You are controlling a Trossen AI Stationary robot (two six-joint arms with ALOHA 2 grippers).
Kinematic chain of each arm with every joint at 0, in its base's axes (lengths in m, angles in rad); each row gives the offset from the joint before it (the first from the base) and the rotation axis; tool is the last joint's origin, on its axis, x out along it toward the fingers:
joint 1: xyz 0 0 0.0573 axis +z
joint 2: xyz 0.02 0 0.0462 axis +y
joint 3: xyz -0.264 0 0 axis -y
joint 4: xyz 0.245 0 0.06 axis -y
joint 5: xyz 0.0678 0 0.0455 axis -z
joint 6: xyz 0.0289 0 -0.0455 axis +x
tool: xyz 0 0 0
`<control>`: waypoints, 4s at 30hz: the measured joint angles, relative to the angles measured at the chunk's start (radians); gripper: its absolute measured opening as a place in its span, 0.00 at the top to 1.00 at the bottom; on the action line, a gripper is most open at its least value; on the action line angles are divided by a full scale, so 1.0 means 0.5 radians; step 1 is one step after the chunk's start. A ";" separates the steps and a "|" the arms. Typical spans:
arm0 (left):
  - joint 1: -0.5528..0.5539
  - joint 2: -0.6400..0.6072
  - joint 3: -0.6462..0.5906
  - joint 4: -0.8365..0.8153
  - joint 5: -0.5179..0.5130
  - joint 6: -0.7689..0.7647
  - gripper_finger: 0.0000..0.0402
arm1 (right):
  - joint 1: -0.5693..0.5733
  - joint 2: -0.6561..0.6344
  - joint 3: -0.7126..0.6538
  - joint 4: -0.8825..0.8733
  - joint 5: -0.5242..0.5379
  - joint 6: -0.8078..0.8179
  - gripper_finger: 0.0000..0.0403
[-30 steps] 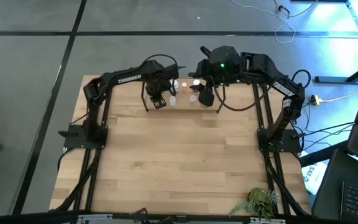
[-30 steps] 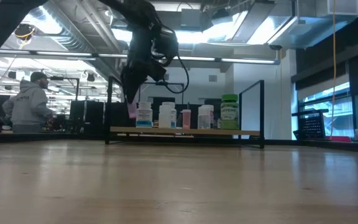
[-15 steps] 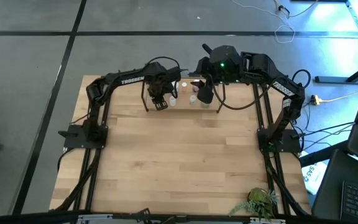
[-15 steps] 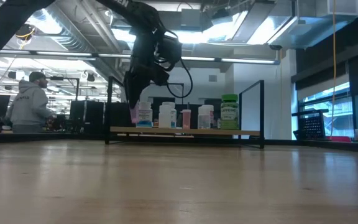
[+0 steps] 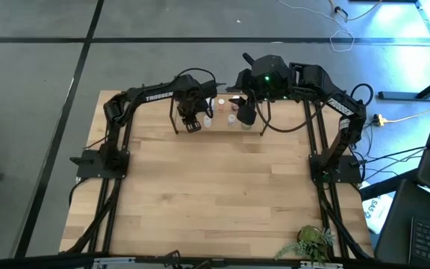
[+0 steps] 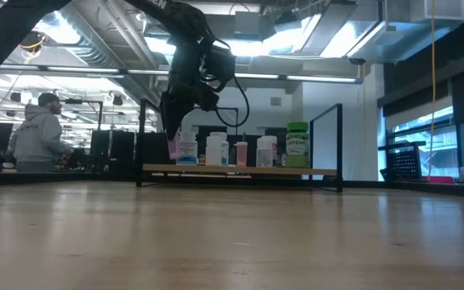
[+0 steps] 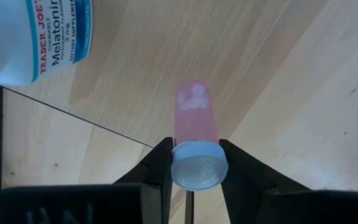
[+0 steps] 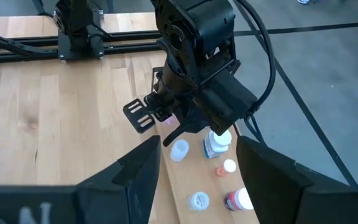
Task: Pick and place medicine bottles onto shelf by color
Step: Put the pink pill bottle on the shelf, then return to Home Position
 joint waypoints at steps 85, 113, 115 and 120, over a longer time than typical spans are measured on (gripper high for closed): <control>-0.014 0.046 0.142 -0.061 -0.107 -0.096 0.63 | 0.000 0.000 0.000 0.000 -0.003 0.000 0.47; -0.094 -0.193 0.673 -0.557 -0.124 -0.073 0.64 | -0.001 0.000 0.000 -0.001 -0.002 0.000 0.47; -0.137 -0.302 0.673 -0.553 -0.150 -0.115 0.67 | -0.001 0.000 0.000 0.000 -0.002 -0.001 0.47; -0.260 -0.575 0.674 -0.551 -0.209 -0.218 0.80 | -0.001 0.000 0.000 0.000 -0.003 -0.002 0.47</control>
